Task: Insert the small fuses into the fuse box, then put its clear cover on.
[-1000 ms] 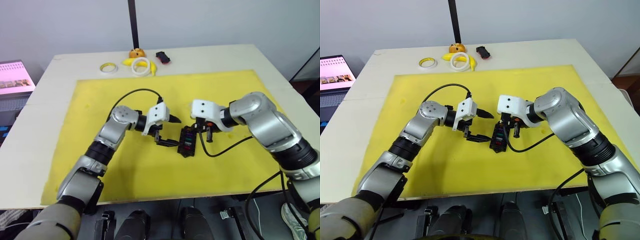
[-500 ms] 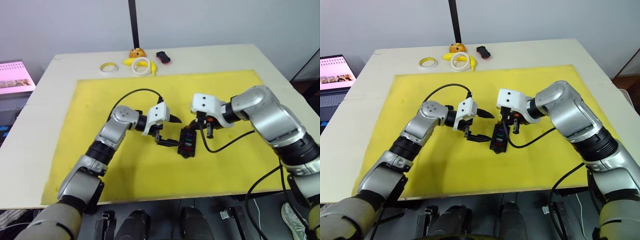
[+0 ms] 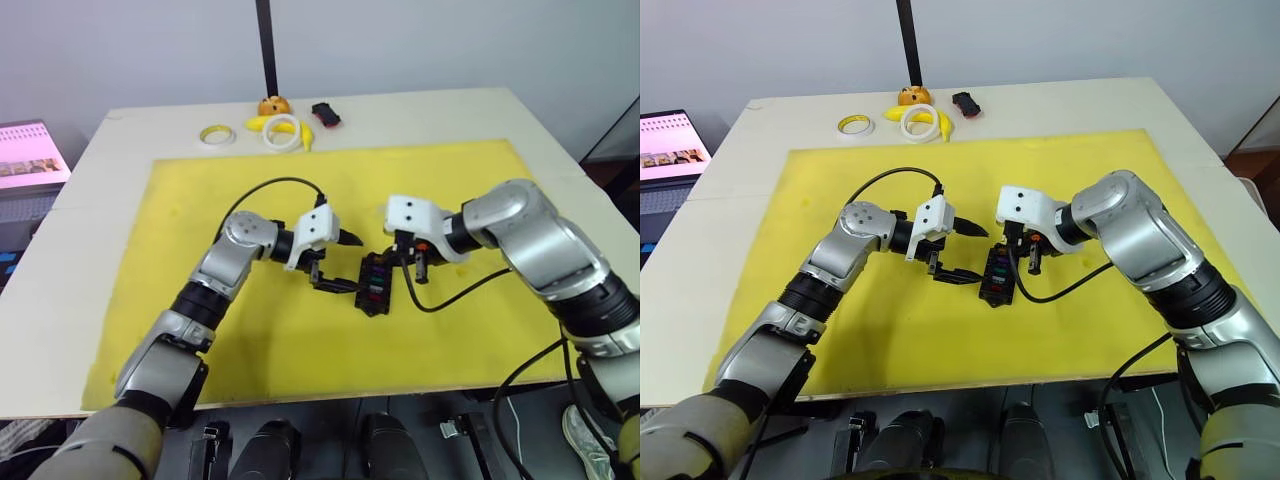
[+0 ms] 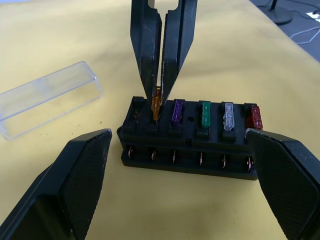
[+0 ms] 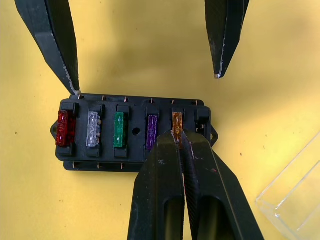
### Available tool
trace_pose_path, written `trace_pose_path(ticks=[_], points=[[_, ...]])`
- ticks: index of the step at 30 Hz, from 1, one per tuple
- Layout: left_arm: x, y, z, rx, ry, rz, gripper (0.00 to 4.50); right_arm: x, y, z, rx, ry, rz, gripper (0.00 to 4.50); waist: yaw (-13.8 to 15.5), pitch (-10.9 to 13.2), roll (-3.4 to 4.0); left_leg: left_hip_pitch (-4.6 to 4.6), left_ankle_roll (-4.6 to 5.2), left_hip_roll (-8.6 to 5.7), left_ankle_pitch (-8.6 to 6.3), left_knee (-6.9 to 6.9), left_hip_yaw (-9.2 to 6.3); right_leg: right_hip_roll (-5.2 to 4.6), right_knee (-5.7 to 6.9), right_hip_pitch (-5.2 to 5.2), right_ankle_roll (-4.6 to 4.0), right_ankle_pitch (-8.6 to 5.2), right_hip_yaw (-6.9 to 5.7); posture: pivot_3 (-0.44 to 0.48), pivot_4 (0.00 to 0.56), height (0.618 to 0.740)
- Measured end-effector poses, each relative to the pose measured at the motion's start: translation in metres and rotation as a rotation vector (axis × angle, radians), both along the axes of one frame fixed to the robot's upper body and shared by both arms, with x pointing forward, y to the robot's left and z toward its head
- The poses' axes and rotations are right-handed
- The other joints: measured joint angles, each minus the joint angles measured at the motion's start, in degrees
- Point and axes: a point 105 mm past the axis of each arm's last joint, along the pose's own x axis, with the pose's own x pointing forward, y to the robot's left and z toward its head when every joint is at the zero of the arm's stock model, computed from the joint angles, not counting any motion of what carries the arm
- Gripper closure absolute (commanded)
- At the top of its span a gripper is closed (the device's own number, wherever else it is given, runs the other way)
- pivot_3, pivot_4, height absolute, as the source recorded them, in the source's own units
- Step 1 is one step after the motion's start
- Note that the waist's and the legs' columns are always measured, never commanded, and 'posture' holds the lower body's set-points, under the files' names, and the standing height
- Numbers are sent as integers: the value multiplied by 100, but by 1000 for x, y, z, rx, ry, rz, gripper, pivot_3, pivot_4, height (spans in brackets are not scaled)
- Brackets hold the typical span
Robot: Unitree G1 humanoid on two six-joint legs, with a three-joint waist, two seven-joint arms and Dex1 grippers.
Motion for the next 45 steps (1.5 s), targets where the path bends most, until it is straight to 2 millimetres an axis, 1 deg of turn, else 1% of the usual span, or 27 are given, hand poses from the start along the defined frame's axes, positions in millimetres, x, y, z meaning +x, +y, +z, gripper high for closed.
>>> trace_pose_path(ticks=[24, 29, 45], points=[[0, 0, 0, -1, -2, 3, 5, 2, 2, -2, 1, -12, -1, 4500, -1, 0, 0, 0, 0, 0, 0, 0, 0, 0, 0, 0, 0, 0, 0, 0, 150, 740], [0, 0, 0, -1, -2, 3, 5, 2, 1, -6, -10, -7, -3, 4500, 1, 0, 0, 0, 0, 0, 0, 0, 0, 0, 0, 0, 0, 0, 0, 0, 150, 740], [0, -1, 0, -3, -3, 4, 5, 2, 1, -6, -9, -12, -9, 4500, 1, 0, 0, 1, 0, 0, 0, 0, 0, 0, 0, 1, 0, 0, 0, 0, 150, 740]])
